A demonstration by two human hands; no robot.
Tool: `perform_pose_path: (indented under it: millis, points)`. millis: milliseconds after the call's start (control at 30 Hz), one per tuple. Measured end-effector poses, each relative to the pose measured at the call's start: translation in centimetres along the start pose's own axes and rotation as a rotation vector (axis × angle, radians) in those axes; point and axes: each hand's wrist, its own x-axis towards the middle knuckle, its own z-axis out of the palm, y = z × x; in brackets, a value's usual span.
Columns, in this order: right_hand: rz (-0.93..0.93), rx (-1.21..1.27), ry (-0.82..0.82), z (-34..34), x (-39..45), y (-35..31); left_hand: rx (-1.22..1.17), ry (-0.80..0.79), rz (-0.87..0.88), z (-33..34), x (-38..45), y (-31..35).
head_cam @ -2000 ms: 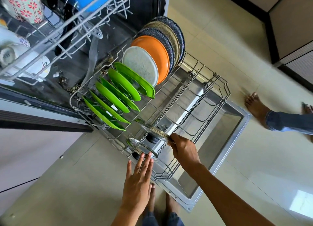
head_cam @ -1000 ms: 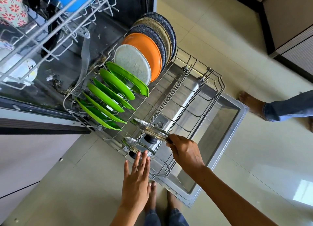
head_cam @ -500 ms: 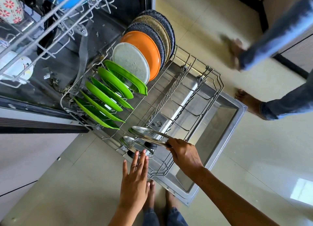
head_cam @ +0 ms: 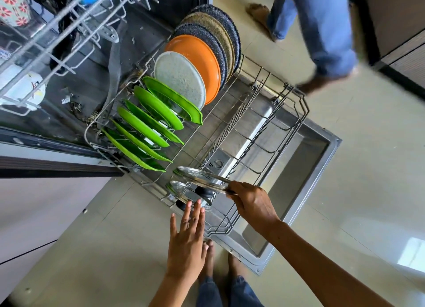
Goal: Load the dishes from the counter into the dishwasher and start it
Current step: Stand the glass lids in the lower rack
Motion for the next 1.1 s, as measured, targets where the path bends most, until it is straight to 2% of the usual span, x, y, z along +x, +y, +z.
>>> perform_pose_path:
  millis: [167, 333, 467, 767, 1000, 1100]
  points:
    - [0.002, 0.036, -0.047, -0.8, 0.4, 0.6, 0.009, 0.004, 0.002, 0.0, 0.1, 0.2]
    - [-0.044, 0.06, -0.025, -1.2, -0.2, -0.1, 0.027, 0.035, 0.011, 0.4, -0.1, 0.1]
    - [0.012, 0.095, -0.024, -0.7, -1.1, 0.0, 0.061, 0.078, 0.017, 0.4, -0.2, -0.2]
    - [0.018, 0.034, -0.043, 0.0, -0.4, 0.0, 0.053, 0.045, 0.018, 0.5, -0.2, 0.1]
    - [0.081, -0.022, -0.167, -0.1, 0.3, 0.6, 0.043, -0.019, 0.015, -0.1, 0.0, 0.2]
    - [0.075, -0.01, -0.111, -0.3, 0.6, 0.9, 0.041, -0.036, 0.007, -0.1, 0.0, 0.1]
